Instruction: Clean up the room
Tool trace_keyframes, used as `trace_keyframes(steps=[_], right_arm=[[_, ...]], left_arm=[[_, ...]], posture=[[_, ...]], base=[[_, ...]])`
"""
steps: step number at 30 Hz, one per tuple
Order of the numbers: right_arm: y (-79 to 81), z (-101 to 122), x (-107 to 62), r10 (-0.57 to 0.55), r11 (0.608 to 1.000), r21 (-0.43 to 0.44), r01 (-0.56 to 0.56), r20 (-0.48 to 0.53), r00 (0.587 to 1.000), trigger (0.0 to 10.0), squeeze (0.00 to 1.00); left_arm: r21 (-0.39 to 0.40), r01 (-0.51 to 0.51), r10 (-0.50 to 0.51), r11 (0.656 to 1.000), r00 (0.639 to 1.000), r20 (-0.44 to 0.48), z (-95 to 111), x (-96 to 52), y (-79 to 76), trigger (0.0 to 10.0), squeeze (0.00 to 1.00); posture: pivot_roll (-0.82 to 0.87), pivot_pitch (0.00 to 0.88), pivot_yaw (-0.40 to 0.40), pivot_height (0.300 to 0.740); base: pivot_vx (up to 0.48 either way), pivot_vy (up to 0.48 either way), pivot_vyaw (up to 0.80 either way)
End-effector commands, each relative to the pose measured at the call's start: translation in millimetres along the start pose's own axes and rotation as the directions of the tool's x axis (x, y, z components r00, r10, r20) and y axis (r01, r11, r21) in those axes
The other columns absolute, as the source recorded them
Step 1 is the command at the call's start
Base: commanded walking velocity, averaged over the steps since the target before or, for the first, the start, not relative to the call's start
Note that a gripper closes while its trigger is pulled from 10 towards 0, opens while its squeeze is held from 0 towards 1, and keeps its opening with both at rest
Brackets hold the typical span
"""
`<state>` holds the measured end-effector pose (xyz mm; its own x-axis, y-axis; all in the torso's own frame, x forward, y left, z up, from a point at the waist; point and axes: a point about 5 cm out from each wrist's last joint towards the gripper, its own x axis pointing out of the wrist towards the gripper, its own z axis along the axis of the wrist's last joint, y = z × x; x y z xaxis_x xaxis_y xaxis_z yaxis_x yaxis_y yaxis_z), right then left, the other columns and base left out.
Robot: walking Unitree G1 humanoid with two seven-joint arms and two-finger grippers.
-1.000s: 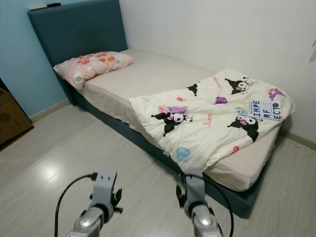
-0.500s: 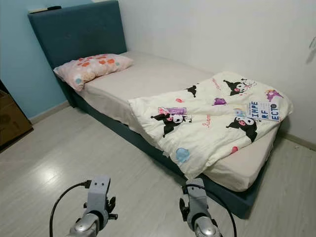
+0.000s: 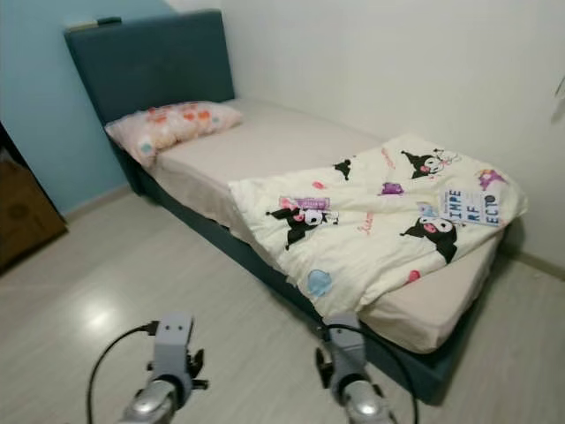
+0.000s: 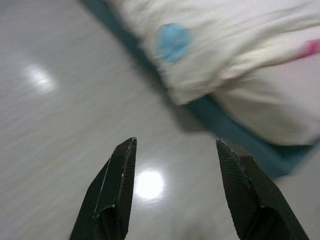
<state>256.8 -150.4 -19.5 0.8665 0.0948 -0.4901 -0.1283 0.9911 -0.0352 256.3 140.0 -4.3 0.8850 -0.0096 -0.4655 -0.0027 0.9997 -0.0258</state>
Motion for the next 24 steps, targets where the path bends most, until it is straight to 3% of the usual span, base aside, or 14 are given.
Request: trace_keyframes(steps=[1,20,24], right_arm=[[5.1,4.4,1.1,0.012,1.000,0.015,-0.012,0.023,1.000,10.0,0.00],[5.7,9.3,1.3,0.013,1.000,0.027,-0.014,0.044,0.999,10.0,0.00],[5.7,9.4,1.3,0.012,1.000,0.027,-0.013,0.045,0.999,10.0,0.00]], left_arm=[[-0.003,-0.015,0.015,1.000,1.000,0.005,1.0,-0.2,4.8,10.0,0.00],[-0.024,-0.021,0.022,0.999,1.000,0.013,5.7,0.4,5.3,10.0,0.00],[-0.031,0.001,-0.001,1.000,1.000,0.018,7.6,0.4,3.8,10.0,0.00]], posture=[[-0.03,0.053,0.004,0.740],[-0.03,0.060,0.007,0.740],[-0.03,0.062,0.008,0.740]], base=[[0.000,-0.480,0.00],[0.000,-0.480,0.00],[0.000,0.083,0.00]])
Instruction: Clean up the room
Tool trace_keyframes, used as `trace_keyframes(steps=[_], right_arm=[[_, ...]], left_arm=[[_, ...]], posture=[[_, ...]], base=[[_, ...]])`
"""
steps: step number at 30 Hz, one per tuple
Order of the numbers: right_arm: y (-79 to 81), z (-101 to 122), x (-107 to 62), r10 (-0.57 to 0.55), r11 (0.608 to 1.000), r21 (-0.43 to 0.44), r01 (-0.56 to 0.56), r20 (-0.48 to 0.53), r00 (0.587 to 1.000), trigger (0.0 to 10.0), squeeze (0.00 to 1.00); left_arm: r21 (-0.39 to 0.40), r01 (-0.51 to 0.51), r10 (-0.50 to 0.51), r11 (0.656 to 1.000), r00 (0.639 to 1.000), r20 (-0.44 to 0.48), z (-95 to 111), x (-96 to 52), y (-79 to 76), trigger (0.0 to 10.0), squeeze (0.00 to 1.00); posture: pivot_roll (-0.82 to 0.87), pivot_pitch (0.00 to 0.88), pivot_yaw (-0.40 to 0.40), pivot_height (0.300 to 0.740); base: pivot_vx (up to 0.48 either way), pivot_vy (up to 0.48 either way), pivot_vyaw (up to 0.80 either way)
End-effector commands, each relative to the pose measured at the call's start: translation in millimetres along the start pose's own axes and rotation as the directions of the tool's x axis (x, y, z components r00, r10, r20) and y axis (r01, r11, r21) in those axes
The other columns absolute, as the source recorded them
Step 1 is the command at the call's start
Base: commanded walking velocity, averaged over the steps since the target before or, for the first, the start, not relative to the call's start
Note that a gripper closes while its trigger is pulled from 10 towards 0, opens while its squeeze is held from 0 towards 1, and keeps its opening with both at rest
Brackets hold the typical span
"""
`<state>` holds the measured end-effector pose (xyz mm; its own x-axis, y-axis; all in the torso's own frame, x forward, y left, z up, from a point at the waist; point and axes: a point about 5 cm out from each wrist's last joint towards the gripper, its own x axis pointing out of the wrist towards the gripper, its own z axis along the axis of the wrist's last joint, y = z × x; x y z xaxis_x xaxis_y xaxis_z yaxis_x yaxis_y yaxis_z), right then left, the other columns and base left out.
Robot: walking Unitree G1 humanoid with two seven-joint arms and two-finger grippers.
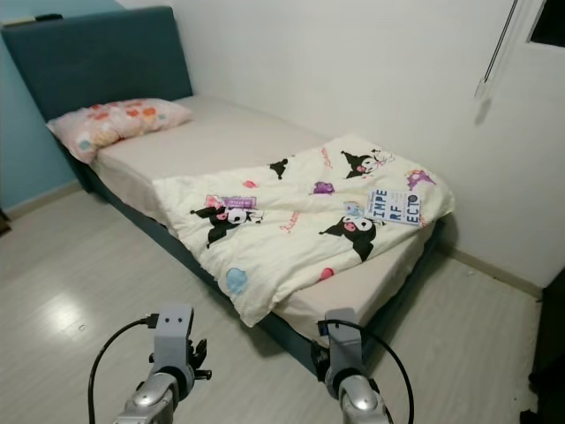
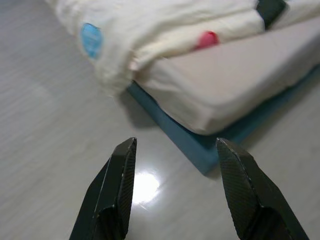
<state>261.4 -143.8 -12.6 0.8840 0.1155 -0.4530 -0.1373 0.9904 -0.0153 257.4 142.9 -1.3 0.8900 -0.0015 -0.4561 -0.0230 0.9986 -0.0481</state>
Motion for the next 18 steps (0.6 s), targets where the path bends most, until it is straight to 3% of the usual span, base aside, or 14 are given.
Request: trace_keyframes(steps=[1,6,12,18], right_arm=[[-0.1,0.7,0.2,-0.005,1.000,0.013,0.005,0.002,1.000,10.0,0.00],[-0.5,1.3,0.2,-0.006,1.000,0.014,0.006,0.004,1.000,10.0,0.00],[-0.4,2.0,0.4,-0.007,1.000,0.015,0.007,0.005,1.000,10.0,0.00],[-0.1,3.8,0.2,0.000,1.000,0.002,0.000,0.018,1.000,10.0,0.00]], left_arm=[[-0.002,0.013,-0.013,1.000,1.000,0.011,4.9,0.9,0.5,10.0,0.00],[-0.001,0.001,-0.001,1.000,1.000,0.018,7.1,1.3,1.3,10.0,0.00],[0.031,-0.005,0.003,1.000,0.999,0.044,11.0,1.9,2.0,10.0,0.00],[0.013,-0.009,0.008,1.000,0.998,0.059,12.7,1.3,2.5,10.0,0.00]], posture=[[-0.03,0.062,0.008,0.740],[-0.03,0.065,0.008,0.740],[-0.03,0.066,0.011,0.740],[-0.03,0.072,0.012,0.740]], base=[[0.000,0.334,0.00],[0.000,0.451,0.00],[0.000,0.000,0.00],[0.000,0.000,0.00]])
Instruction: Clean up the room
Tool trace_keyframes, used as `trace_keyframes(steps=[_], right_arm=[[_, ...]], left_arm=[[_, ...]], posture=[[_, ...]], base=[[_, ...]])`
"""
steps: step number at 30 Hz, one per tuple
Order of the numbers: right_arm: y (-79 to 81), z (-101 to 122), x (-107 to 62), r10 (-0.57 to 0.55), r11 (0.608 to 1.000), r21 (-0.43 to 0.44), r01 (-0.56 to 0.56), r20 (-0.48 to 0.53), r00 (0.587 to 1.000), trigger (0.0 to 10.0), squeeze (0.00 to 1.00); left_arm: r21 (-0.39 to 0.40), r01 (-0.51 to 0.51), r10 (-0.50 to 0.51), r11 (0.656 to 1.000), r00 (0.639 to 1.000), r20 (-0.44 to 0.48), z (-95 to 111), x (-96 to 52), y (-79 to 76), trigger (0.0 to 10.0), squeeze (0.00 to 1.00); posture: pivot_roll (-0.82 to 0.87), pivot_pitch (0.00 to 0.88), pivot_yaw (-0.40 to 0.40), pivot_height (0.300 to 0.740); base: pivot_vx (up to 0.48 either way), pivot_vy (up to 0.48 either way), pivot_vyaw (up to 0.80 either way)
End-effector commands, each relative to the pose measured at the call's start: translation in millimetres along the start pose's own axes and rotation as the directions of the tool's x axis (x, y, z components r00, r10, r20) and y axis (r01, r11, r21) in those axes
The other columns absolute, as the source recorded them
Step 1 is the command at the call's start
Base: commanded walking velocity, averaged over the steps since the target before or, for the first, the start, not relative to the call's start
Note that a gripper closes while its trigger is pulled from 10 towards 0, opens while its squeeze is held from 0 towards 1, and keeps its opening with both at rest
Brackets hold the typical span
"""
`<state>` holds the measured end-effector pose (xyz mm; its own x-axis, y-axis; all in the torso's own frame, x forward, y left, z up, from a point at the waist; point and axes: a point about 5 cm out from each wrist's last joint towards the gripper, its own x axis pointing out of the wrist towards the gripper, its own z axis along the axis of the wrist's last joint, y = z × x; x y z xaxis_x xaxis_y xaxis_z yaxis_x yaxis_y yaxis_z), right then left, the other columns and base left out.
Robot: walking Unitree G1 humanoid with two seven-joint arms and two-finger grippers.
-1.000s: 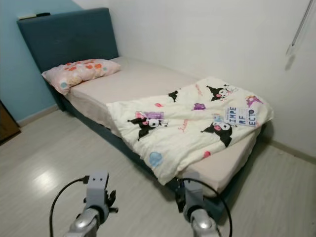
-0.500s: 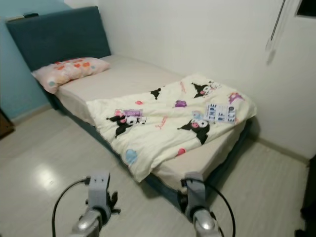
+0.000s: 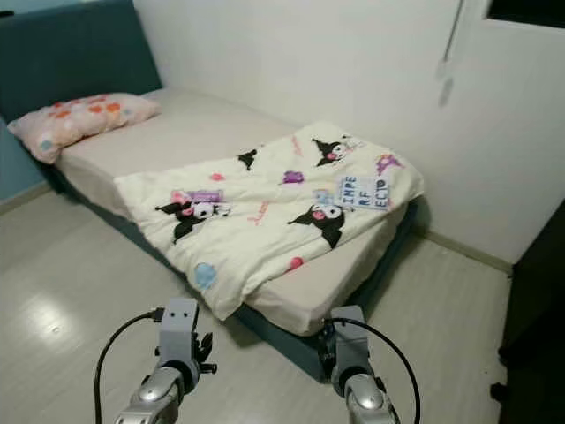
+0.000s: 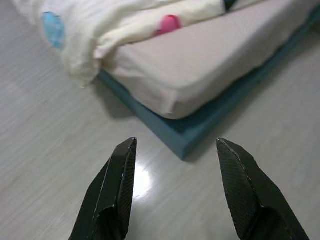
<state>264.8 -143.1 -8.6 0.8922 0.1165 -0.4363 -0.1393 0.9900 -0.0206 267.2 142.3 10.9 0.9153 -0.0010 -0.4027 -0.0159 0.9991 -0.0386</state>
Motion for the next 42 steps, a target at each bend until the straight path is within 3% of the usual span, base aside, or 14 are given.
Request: trace_keyframes(steps=[1,7,8,10,13,14,34,42], right_arm=[[-0.5,-0.8,-1.2,0.000,1.000,-0.001,0.000,0.004,1.000,10.0,0.00],[-1.4,2.7,-0.9,0.004,1.000,-0.006,-0.004,0.019,1.000,10.0,0.00],[-1.6,3.5,-0.6,0.005,1.000,-0.007,-0.005,0.020,1.000,10.0,0.00],[-1.6,3.7,-0.5,0.005,1.000,-0.006,-0.004,0.021,1.000,10.0,0.00],[-1.6,5.4,-0.1,0.006,1.000,-0.004,-0.006,0.025,1.000,10.0,0.00],[-1.8,6.9,0.2,0.005,1.000,-0.002,-0.005,0.030,1.000,10.0,0.00],[-2.8,10.4,-0.4,0.004,1.000,0.006,-0.004,0.046,0.999,10.0,0.00],[-5.0,8.8,-1.5,-0.013,0.999,0.035,0.012,0.048,0.999,10.0,0.00]], left_arm=[[-0.010,-0.010,0.010,1.000,1.000,0.000,-2.6,-2.3,3.7,10.0,0.00],[-0.039,-0.006,0.006,0.999,1.000,0.009,-0.5,-4.6,0.8,10.0,0.00],[-0.042,-0.015,0.013,0.999,0.999,-0.051,-4.1,-3.9,0.3,10.0,0.00],[-0.051,-0.010,0.007,0.999,0.998,-0.063,-4.7,-3.7,-0.3,10.0,0.00],[-0.078,-0.001,-0.003,0.997,0.998,-0.058,-3.3,-4.1,-1.4,10.0,0.00],[-0.014,0.012,-0.012,1.000,1.000,0.013,3.2,-4.9,-2.1,10.0,0.00],[-0.060,0.082,-0.079,0.995,0.996,0.043,9.6,-8.2,-9.8,10.0,0.00],[-0.037,0.110,-0.107,0.993,0.992,0.067,13.0,-10.3,-13.3,10.0,0.00]], posture=[[-0.03,0.072,0.012,0.740],[-0.03,0.074,0.014,0.740],[-0.03,0.075,0.014,0.740],[-0.03,0.075,0.014,0.740],[-0.03,0.077,0.015,0.740],[-0.03,0.079,0.015,0.740],[-0.04,0.070,0.013,0.740],[-0.04,0.063,0.017,0.740]], base=[[0.000,0.000,0.00],[0.000,0.000,0.59],[0.000,0.000,0.80],[0.000,0.000,0.80],[0.000,0.000,0.80],[0.000,0.000,0.80],[0.000,0.000,0.80],[0.000,0.000,0.15]])
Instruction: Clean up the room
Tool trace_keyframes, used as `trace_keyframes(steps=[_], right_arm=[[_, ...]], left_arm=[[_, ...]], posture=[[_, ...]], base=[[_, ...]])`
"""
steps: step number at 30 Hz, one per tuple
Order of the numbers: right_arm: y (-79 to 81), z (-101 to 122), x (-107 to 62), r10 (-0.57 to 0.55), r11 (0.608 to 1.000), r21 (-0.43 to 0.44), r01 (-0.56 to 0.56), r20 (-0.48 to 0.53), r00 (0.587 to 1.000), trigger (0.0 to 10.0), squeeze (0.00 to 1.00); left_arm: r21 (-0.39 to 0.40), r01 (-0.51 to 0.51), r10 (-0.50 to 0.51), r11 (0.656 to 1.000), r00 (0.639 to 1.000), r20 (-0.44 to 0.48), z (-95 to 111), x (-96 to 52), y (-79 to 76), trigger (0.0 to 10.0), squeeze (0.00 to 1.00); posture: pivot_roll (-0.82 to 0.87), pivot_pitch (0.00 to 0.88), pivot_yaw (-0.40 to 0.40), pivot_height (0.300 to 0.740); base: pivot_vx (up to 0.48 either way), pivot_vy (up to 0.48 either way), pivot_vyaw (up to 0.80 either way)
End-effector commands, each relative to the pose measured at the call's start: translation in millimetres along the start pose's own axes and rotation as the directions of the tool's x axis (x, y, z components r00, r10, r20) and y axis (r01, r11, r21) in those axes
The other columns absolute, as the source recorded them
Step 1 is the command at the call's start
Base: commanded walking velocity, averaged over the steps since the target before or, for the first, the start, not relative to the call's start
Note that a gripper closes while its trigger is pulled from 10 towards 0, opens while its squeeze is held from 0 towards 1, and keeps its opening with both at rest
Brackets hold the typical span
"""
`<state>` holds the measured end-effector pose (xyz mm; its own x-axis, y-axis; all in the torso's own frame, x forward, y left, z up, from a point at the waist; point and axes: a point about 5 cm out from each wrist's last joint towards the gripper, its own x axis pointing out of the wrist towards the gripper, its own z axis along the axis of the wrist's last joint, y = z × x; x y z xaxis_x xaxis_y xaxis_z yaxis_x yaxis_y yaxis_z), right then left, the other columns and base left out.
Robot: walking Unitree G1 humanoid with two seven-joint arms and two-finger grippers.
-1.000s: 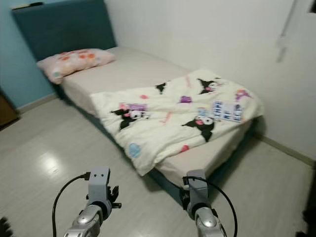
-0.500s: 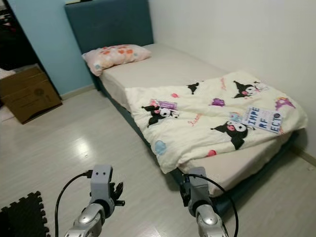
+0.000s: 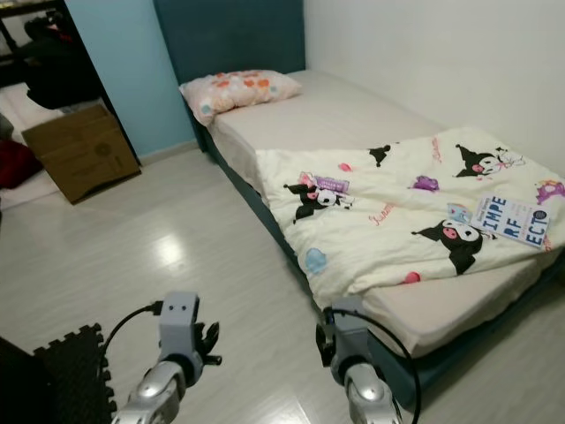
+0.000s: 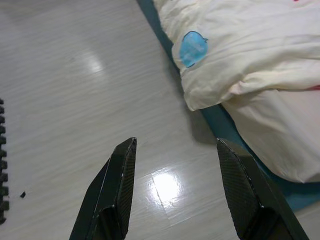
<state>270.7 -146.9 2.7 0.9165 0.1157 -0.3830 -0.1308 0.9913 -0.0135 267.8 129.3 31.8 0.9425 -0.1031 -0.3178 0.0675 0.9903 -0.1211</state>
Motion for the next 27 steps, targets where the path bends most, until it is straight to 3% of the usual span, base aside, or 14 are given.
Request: trace_keyframes(steps=[1,8,27], right_arm=[[-0.2,-3.5,-1.6,-0.008,1.000,0.024,0.009,-0.011,1.000,10.0,0.00],[-0.7,-3.6,-2.0,-0.012,0.999,0.031,0.012,-0.010,1.000,10.0,0.00],[-0.4,-2.9,-2.3,-0.013,0.999,0.039,0.013,-0.007,1.000,10.0,0.00]], left_arm=[[0.006,0.001,-0.001,1.000,1.000,-0.017,-5.5,-3.0,0.5,10.0,0.00],[0.037,0.000,0.001,0.999,1.000,-0.016,-3.7,-2.3,-0.9,10.0,0.00],[0.040,-0.011,0.012,0.999,1.000,-0.028,-2.6,-1.1,-0.4,10.0,0.00]], posture=[[-0.04,0.063,0.017,0.740],[-0.04,0.067,0.016,0.740],[-0.04,0.071,0.019,0.740]], base=[[0.000,0.000,0.00],[0.000,0.000,0.00],[0.000,-0.450,0.00]])
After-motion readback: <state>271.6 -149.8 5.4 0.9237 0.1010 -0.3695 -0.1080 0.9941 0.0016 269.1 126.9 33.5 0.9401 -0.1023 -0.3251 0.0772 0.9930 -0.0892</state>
